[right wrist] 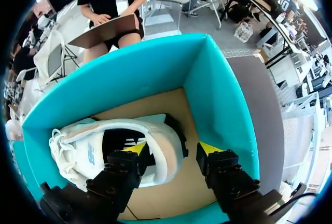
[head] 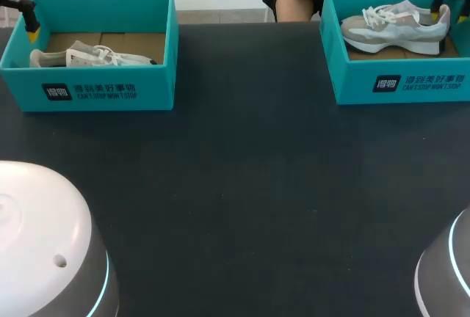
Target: Take the shoe out of the shoebox, open the shoe tongue, remove and reinsert the insole, then place the shoe into the shoebox
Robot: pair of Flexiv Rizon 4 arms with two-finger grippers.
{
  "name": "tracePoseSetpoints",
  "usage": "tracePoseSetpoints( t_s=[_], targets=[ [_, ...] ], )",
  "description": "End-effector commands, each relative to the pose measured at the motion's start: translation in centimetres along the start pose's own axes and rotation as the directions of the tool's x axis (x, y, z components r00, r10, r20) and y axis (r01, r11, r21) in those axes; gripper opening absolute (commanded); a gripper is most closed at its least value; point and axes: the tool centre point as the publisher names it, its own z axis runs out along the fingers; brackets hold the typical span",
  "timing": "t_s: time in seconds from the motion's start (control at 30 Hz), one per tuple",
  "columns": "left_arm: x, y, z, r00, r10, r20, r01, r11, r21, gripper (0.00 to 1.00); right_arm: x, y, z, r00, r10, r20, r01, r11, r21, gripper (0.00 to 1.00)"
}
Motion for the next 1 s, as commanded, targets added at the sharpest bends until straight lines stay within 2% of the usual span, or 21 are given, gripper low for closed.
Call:
tracePoseSetpoints(
  t_s=[0.03, 0.3, 0.37, 0.47, 0.57, 0.73, 0.93, 1.0],
  targets=[
    [0.0, 0.0, 0.0, 1.0, 0.001, -0.001, -0.001, 1.0, 0.0, 1.0, 0.4, 1.1, 1.2, 1.0, -0.009, -0.001, 0.009, 0.996, 0.087, 0.52],
    [0.0, 0.0, 0.0, 1.0, 0.001, -0.001, -0.001, 1.0, 0.0, 1.0, 0.7, 0.4, 2.3, 1.0, -0.026, -0.002, 0.026, 0.992, 0.125, 0.4],
    [0.0, 0.0, 0.0, 1.0, 0.001, -0.001, -0.001, 1.0, 0.0, 1.0, 0.6, 0.2, 2.4, 1.0, -0.028, 0.0, 0.028, 0.991, 0.132, 0.31],
    [0.0, 0.0, 0.0, 1.0, 0.001, -0.001, -0.001, 1.0, 0.0, 1.0, 0.4, -0.2, 2.5, 0.999, -0.038, 0.005, 0.037, 0.989, 0.142, 0.0],
    [0.0, 0.0, 0.0, 1.0, 0.001, -0.001, -0.001, 1.0, 0.0, 1.0, 0.1, -0.5, 2.1, 0.999, -0.044, 0.025, 0.04, 0.99, 0.137, 0.0],
    [0.0, 0.0, 0.0, 1.0, 0.001, -0.001, -0.001, 1.0, 0.0, 1.0, -0.4, -0.9, -0.8, 0.994, -0.099, 0.045, 0.094, 0.99, 0.108, 0.0],
    [0.0, 0.0, 0.0, 1.0, 0.001, -0.001, -0.001, 1.0, 0.0, 1.0, -1.0, -2.4, -6.6, 0.982, -0.17, 0.081, 0.167, 0.985, 0.037, 0.0],
    [0.0, 0.0, 0.0, 1.0, 0.001, -0.001, -0.001, 1.0, 0.0, 1.0, -1.2, -3.4, -8.9, 0.978, -0.187, 0.09, 0.186, 0.982, 0.016, 0.0]
  ],
)
